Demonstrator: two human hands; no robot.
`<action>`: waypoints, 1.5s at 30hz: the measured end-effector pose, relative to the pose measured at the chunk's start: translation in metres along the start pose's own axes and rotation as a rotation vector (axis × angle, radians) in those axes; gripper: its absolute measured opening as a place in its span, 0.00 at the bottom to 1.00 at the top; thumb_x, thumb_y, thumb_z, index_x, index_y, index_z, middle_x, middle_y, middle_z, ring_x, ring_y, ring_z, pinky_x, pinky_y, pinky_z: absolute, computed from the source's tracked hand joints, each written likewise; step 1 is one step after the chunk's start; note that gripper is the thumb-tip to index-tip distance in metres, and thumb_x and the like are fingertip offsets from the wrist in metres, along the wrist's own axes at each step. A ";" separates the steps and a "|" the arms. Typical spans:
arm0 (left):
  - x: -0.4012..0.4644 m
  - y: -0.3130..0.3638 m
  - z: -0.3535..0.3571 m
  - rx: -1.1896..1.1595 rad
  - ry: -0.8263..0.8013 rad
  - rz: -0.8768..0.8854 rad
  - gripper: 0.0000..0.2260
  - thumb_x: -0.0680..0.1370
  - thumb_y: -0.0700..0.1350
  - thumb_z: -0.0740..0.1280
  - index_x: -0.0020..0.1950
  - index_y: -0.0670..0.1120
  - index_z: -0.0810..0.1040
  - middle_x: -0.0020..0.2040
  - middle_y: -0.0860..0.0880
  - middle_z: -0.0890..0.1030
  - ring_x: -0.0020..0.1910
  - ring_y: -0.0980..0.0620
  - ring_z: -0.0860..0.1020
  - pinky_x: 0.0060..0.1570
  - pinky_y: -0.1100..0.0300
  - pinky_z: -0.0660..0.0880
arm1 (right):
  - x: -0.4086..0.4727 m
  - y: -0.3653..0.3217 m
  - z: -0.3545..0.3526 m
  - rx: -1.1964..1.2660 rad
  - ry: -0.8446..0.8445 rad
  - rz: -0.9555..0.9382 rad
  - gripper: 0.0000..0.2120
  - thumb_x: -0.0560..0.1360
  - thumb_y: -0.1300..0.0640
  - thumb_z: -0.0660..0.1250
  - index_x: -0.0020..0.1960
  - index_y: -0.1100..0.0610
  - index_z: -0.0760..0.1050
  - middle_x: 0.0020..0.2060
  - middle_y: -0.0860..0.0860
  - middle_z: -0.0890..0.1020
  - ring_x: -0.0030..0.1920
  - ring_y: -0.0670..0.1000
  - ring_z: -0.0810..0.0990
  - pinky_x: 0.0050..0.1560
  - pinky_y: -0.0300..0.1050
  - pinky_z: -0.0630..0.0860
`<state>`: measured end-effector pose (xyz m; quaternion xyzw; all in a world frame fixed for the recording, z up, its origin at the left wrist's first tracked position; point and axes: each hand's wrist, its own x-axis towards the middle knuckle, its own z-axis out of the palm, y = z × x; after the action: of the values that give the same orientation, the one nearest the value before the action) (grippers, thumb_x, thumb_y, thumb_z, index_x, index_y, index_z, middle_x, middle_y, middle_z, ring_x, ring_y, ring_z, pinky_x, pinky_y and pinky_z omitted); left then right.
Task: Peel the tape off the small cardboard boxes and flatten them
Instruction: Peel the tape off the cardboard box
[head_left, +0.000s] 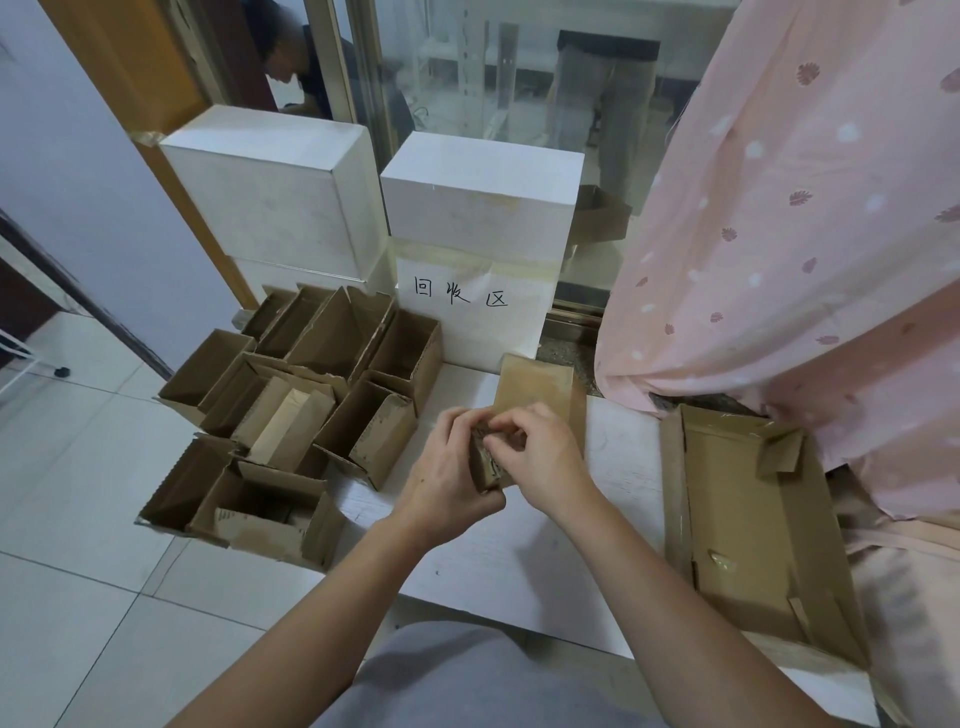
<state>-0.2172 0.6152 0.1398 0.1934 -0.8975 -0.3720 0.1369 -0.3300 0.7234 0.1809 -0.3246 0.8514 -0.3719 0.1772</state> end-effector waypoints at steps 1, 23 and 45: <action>0.000 0.000 0.001 0.007 0.011 -0.002 0.40 0.66 0.48 0.78 0.74 0.57 0.62 0.68 0.58 0.64 0.59 0.56 0.73 0.53 0.53 0.80 | 0.000 -0.001 0.000 -0.017 -0.004 -0.003 0.02 0.77 0.51 0.72 0.49 0.47 0.81 0.48 0.44 0.76 0.52 0.49 0.77 0.54 0.46 0.75; 0.001 -0.003 0.003 -0.044 -0.005 0.003 0.41 0.66 0.49 0.79 0.74 0.56 0.62 0.68 0.59 0.63 0.60 0.59 0.73 0.54 0.53 0.80 | -0.002 0.001 0.000 -0.005 0.138 -0.222 0.03 0.75 0.61 0.74 0.46 0.54 0.82 0.41 0.45 0.78 0.40 0.41 0.75 0.45 0.32 0.71; -0.010 -0.013 0.009 0.026 0.038 0.022 0.41 0.67 0.49 0.79 0.75 0.55 0.62 0.70 0.58 0.62 0.62 0.58 0.70 0.53 0.52 0.81 | 0.008 0.001 -0.001 0.060 0.066 0.112 0.09 0.76 0.61 0.70 0.43 0.54 0.71 0.39 0.47 0.78 0.38 0.46 0.75 0.38 0.37 0.70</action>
<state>-0.2089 0.6170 0.1231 0.1921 -0.9016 -0.3550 0.1556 -0.3372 0.7188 0.1808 -0.2585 0.8621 -0.3973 0.1792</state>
